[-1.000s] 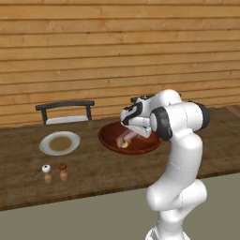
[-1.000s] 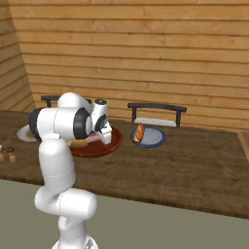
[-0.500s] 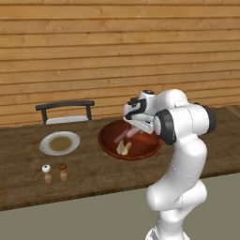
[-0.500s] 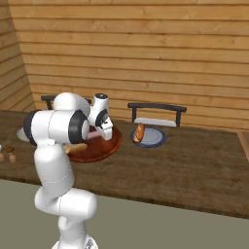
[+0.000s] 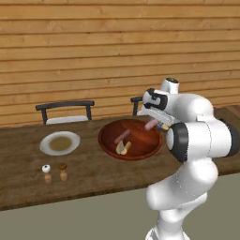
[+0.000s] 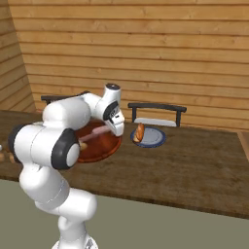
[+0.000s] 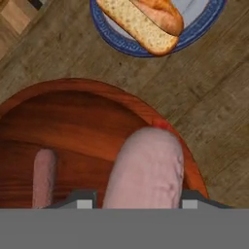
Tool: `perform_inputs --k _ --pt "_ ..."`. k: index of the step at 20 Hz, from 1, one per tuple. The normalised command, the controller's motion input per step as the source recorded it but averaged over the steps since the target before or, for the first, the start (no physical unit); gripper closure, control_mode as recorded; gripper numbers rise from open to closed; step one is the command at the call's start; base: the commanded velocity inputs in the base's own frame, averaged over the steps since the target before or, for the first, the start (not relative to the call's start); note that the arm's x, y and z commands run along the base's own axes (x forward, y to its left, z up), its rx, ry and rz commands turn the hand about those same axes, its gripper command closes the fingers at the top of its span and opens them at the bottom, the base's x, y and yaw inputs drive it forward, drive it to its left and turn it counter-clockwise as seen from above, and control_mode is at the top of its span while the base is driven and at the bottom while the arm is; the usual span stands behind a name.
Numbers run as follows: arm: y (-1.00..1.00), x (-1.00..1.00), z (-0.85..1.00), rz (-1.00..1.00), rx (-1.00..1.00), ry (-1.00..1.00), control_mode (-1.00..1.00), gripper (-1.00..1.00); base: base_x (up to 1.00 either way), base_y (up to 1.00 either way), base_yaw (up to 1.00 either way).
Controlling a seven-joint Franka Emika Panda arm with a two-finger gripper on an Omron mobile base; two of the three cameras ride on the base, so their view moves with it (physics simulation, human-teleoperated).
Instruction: Place one bun and one sausage from the bowl on each plate.
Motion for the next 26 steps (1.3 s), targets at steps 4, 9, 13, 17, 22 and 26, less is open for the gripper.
perform_inputs --k 4,9,13,17,22,26 --pt "-1.00 -0.16 0.10 -0.03 0.01 -0.06 -1.00 1.00 0.00 0.00 0.00" --pt "-0.91 -0.01 0.07 0.00 0.00 -0.07 -1.00 1.00 0.00 0.00 0.00" --pt "-0.64 0.04 0.00 0.02 0.00 -0.07 -1.00 1.00 0.00 0.00 0.00" --pt "-0.35 0.39 -0.09 0.03 0.00 -0.04 -1.00 1.00 0.00 0.00 0.00" --pt "-0.21 0.78 -0.07 0.11 0.00 0.00 -1.00 1.00 0.00 0.00 0.00" --pt "-0.40 0.50 -0.18 0.08 0.00 0.00 -1.00 1.00 0.00 0.00 0.00"
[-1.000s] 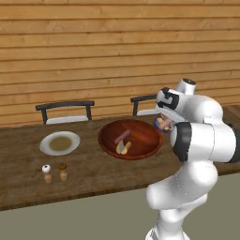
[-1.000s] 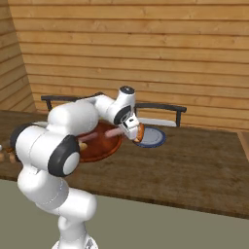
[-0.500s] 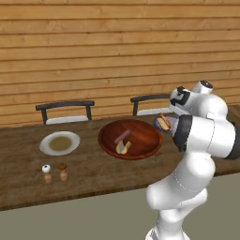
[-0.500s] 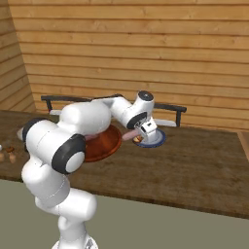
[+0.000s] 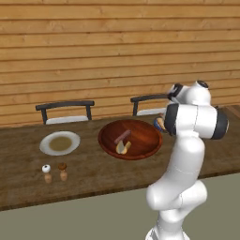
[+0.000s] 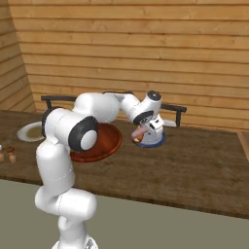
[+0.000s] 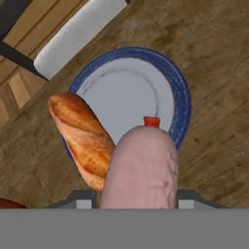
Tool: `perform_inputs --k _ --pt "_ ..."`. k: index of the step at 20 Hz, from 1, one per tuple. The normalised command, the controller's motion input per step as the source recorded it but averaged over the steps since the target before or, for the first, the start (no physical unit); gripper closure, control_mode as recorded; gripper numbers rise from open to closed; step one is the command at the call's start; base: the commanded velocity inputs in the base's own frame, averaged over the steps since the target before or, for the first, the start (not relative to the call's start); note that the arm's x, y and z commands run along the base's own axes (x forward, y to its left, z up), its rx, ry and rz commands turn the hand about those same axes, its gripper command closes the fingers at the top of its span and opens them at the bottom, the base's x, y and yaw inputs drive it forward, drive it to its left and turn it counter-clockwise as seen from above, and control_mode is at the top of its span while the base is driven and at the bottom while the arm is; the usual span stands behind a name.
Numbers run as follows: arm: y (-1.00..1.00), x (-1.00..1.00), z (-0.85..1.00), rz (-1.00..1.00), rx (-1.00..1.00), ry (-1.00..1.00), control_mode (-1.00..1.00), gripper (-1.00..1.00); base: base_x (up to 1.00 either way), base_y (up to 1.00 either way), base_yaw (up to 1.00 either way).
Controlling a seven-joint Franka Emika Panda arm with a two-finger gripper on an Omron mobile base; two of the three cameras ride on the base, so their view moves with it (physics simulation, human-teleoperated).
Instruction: Place one bun and one sausage from the bowl on each plate.
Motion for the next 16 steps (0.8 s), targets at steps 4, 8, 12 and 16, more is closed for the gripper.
perform_inputs --k 4,8,12,16 --pt "-0.32 0.32 -0.31 0.08 0.00 0.00 -1.00 1.00 0.00 0.00 0.00" --pt "-0.03 0.21 -0.49 0.06 -0.06 0.00 -1.00 1.00 0.00 0.00 0.00" --pt "0.00 0.31 -0.44 0.02 -0.04 0.00 -1.00 1.00 0.00 0.00 0.00" --pt "-0.09 0.38 -0.05 0.01 0.00 -0.01 -1.00 1.00 0.00 0.00 0.00"
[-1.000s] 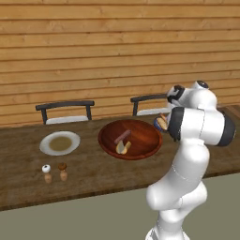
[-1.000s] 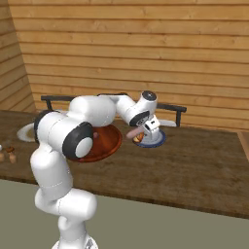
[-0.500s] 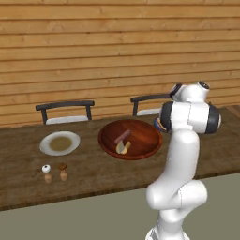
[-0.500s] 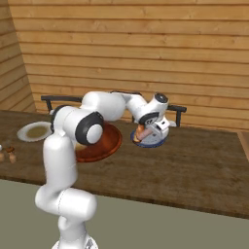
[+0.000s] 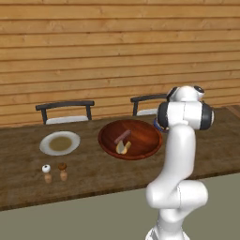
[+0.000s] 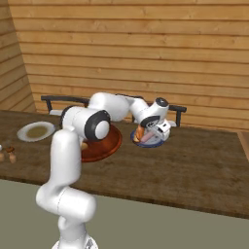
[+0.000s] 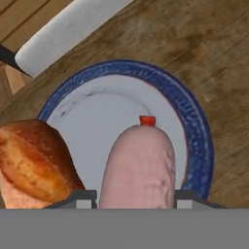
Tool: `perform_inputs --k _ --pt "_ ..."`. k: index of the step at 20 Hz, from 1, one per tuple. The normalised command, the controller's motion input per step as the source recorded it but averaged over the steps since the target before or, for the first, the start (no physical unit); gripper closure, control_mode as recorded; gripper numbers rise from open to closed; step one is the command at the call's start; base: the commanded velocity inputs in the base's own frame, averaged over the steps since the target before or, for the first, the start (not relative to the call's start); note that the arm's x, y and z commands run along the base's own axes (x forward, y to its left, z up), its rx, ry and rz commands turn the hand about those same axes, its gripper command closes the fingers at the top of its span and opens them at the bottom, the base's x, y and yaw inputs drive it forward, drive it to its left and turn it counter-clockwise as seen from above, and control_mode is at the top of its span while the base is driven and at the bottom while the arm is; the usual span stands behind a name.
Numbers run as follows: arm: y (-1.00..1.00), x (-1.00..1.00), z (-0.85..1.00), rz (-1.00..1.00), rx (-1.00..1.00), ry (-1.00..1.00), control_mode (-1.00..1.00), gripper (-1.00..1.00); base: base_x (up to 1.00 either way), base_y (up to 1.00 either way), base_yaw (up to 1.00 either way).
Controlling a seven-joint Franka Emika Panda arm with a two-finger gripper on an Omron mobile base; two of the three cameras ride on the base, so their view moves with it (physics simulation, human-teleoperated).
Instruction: Place one bun and one sausage from the bowl on each plate.
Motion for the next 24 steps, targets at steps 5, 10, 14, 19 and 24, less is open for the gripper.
perform_inputs --k 5,10,14,19,24 --pt "-0.27 0.41 -0.01 0.04 0.00 0.00 -1.00 1.00 0.00 0.00 0.00" --pt "0.01 0.02 -0.59 0.00 -0.07 -0.01 -1.00 1.00 0.00 0.00 0.00" --pt "0.01 0.17 -0.12 0.00 -0.01 -0.06 -1.00 1.00 0.00 0.00 0.00" --pt "0.01 0.28 0.00 0.00 0.00 -0.04 -1.00 1.00 0.00 0.00 0.00" --pt "0.02 0.00 0.00 0.00 0.00 0.00 -1.00 -1.00 0.00 0.00 0.00"
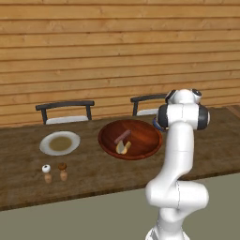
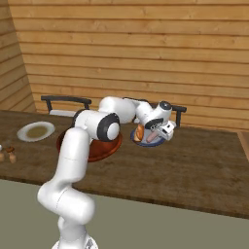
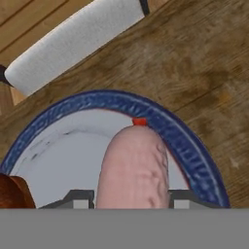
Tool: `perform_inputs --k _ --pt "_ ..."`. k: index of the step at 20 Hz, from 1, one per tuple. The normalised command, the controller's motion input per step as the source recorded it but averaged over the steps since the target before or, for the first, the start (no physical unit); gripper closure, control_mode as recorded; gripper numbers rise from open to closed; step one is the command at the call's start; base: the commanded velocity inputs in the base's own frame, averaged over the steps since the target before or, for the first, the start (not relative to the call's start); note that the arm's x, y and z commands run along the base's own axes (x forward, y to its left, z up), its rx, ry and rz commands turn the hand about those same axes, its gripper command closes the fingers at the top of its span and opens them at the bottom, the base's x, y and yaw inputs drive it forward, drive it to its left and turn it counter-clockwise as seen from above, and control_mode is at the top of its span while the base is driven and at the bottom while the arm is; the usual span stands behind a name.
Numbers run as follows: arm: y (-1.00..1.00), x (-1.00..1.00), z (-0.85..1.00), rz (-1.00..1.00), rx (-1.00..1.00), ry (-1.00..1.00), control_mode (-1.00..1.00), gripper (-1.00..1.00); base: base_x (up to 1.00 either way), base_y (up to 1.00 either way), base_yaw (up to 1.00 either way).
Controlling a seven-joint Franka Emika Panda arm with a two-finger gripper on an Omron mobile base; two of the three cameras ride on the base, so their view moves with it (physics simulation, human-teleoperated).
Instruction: Place one bun and one sausage from the bowl on each plate.
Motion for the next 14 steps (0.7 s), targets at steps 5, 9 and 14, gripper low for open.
perform_inputs --k 5,9,14 --pt "0.02 -0.05 0.06 0.00 0.00 0.00 -1.00 -1.00 0.00 0.00 0.00" --pt "0.15 -0.04 0.43 0.00 0.00 0.00 -1.00 -1.00 0.00 0.00 0.00" --pt "0.32 -0.44 0.41 -0.02 -0.10 0.00 -1.00 -1.00 0.00 0.00 0.00"
